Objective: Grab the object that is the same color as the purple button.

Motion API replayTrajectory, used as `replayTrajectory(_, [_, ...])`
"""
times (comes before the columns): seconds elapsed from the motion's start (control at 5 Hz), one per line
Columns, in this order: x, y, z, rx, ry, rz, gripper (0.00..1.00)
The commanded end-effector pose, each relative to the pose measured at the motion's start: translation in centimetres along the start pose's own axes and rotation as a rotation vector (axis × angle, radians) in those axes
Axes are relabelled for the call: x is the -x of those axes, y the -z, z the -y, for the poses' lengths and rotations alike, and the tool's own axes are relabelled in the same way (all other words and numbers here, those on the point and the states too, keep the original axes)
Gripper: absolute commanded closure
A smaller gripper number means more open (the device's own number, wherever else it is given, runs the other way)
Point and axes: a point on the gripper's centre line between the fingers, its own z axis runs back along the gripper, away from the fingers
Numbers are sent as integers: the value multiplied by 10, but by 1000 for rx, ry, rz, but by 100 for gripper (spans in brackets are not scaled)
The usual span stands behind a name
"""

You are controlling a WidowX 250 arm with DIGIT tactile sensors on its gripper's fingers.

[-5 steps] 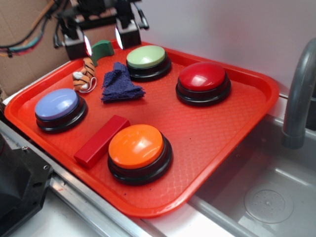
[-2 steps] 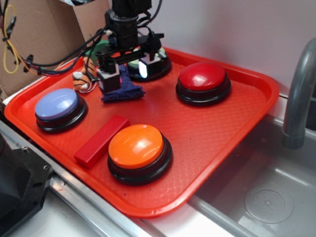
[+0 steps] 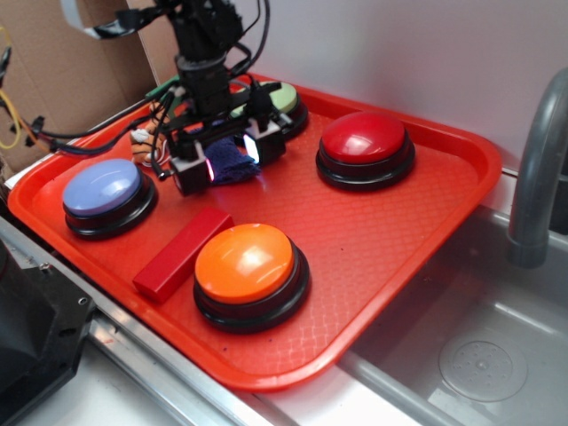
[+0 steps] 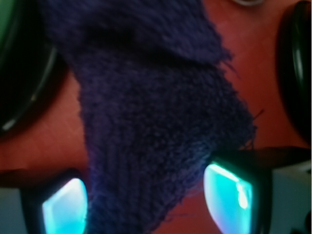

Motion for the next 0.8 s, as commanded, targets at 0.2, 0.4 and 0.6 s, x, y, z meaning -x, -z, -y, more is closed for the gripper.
replayTrajectory(0.2, [-10,-5,-9,76,1,-18,100])
replayTrajectory(0.4, [-11,-6,-9,85,11,-8,100])
replayTrajectory(0.6, [-13,-8,-9,108,31,11,100])
